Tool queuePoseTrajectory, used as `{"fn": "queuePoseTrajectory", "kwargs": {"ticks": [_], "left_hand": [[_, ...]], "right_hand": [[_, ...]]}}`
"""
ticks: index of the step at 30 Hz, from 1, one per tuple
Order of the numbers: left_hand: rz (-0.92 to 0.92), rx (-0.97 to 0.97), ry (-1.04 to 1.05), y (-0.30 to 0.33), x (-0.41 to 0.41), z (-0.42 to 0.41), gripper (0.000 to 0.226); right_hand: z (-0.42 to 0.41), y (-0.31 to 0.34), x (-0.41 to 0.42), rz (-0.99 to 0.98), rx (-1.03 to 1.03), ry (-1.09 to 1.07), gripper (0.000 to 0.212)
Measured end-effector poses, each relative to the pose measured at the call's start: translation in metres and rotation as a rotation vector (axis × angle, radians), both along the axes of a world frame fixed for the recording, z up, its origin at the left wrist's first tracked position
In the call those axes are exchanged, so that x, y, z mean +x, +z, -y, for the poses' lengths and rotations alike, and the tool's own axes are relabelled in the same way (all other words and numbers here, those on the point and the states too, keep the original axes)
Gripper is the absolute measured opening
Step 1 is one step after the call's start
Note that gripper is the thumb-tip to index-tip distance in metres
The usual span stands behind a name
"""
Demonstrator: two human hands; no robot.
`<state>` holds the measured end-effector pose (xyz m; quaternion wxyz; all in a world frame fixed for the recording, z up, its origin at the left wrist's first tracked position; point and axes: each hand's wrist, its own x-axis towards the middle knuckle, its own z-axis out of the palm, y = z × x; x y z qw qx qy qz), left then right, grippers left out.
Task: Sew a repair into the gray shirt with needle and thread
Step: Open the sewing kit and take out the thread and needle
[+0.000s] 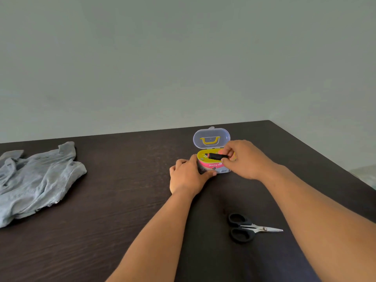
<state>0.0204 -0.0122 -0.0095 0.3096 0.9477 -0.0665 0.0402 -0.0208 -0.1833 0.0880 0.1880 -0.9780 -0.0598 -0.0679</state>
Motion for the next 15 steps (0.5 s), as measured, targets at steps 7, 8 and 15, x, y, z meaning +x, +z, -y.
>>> {"fn": "queuePoseTrajectory", "kwargs": {"ticks": [7, 8, 15], "left_hand": [[0.004, 0.008, -0.002, 0.004, -0.004, -0.001, 0.062], [0.001, 0.01, -0.003, 0.004, -0.003, -0.001, 0.064], [-0.015, 0.017, 0.01, 0.007, -0.005, -0.001, 0.07]], "right_hand": [[0.011, -0.014, -0.032, -0.235, 0.143, -0.019, 0.008], [0.01, -0.016, -0.034, -0.281, 0.157, -0.013, 0.008], [-0.003, -0.028, -0.036, -0.451, 0.132, 0.106, 0.003]]}}
